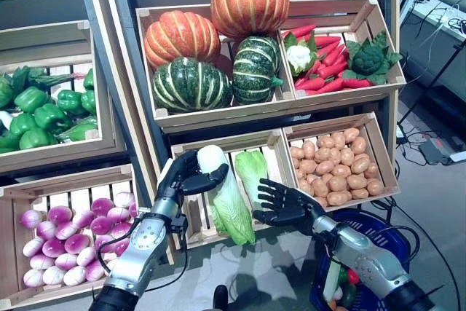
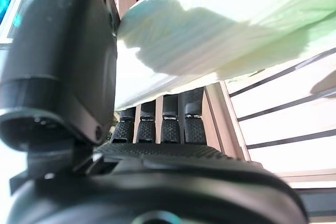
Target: Put vegetables into the basket
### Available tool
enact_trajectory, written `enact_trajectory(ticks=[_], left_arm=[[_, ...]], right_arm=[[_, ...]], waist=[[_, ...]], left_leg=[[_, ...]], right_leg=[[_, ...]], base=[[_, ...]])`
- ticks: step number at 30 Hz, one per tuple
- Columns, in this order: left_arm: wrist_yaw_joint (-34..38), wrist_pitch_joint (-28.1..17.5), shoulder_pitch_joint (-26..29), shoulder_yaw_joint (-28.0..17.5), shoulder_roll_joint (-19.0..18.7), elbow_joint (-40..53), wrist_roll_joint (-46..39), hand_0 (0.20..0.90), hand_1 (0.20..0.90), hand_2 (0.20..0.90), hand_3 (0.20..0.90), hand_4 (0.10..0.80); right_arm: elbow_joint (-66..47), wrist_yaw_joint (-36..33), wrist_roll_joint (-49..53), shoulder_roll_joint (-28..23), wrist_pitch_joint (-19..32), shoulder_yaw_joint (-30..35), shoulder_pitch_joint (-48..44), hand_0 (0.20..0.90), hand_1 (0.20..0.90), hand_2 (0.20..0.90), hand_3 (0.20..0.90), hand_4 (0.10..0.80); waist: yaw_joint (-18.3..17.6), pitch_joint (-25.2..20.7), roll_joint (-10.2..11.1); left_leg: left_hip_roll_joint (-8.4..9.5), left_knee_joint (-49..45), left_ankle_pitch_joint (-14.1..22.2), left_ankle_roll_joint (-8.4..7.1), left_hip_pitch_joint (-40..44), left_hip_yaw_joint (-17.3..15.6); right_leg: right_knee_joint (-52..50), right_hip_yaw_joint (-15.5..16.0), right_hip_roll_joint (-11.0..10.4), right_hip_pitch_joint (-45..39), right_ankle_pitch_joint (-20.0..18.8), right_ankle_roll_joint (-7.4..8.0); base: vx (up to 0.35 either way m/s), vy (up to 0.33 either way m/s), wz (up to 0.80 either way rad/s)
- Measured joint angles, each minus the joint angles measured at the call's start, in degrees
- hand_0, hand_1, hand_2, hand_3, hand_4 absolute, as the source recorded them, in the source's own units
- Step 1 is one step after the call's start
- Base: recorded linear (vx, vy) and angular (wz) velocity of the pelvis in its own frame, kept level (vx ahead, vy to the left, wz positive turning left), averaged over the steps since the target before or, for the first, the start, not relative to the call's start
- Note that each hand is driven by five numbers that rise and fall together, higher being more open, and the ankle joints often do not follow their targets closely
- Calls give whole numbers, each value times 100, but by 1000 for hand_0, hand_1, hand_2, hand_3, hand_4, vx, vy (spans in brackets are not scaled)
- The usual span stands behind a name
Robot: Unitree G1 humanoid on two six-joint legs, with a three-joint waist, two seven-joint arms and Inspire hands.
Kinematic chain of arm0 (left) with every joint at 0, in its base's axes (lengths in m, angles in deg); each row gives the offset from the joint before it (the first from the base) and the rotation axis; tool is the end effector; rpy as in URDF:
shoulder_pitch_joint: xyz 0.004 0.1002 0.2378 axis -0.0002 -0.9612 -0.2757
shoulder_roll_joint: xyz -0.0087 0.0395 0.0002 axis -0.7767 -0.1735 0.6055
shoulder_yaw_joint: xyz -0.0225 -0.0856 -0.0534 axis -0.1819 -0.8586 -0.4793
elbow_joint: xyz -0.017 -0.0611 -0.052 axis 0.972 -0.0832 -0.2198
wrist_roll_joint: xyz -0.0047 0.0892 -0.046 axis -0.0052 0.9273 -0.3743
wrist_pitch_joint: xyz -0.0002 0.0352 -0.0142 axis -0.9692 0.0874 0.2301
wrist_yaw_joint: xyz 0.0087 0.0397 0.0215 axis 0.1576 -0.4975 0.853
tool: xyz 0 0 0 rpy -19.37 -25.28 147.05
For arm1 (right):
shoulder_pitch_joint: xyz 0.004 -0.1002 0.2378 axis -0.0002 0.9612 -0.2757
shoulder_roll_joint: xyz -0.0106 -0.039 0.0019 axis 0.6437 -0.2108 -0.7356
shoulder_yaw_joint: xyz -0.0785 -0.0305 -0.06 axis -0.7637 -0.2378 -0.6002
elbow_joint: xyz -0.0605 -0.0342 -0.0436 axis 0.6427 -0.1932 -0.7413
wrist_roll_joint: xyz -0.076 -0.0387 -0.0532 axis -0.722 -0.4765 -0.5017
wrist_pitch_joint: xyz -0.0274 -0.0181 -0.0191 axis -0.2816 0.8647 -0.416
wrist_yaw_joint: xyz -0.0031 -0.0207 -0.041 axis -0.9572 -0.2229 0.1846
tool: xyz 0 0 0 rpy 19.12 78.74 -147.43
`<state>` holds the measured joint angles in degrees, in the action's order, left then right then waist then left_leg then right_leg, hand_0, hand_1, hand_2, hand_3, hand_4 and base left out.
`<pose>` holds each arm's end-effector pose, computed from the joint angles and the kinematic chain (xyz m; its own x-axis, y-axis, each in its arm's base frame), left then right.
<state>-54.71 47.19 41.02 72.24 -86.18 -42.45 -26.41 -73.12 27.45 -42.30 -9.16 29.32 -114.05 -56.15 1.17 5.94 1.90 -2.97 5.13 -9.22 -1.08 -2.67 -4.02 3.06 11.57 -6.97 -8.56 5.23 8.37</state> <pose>0.2067 0.2118 0.0480 0.9981 -0.0358 -0.0507 0.0389 0.9973 0.0627 0.2044 -0.1617 0.0317 0.7776 0.5198 -0.3538 -0.4209 0.8483 0.3212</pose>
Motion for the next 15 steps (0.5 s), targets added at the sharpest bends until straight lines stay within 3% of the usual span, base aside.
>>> enact_trajectory(ticks=[9, 15], left_arm=[[35, 0, 11, 146, 282, 1, -811, 300, 300, 300, 300, 400], [33, 0, 10, 144, 297, 1, -895, 300, 300, 300, 300, 400]], right_arm=[[33, -83, 314, 143, -201, -111, -235, 900, 900, 900, 900, 800], [73, -118, 491, 145, -308, -112, -290, 900, 900, 900, 900, 800]], waist=[[21, -11, -4], [30, -17, -4]], left_leg=[[2, 0, -1, 1, 2, 8], [2, 0, -1, 0, 3, 10]], right_leg=[[2, 3, 1, -6, -1, 1], [2, 4, 1, -9, -1, 1]], base=[[0, 0, 0], [0, 0, 0]])
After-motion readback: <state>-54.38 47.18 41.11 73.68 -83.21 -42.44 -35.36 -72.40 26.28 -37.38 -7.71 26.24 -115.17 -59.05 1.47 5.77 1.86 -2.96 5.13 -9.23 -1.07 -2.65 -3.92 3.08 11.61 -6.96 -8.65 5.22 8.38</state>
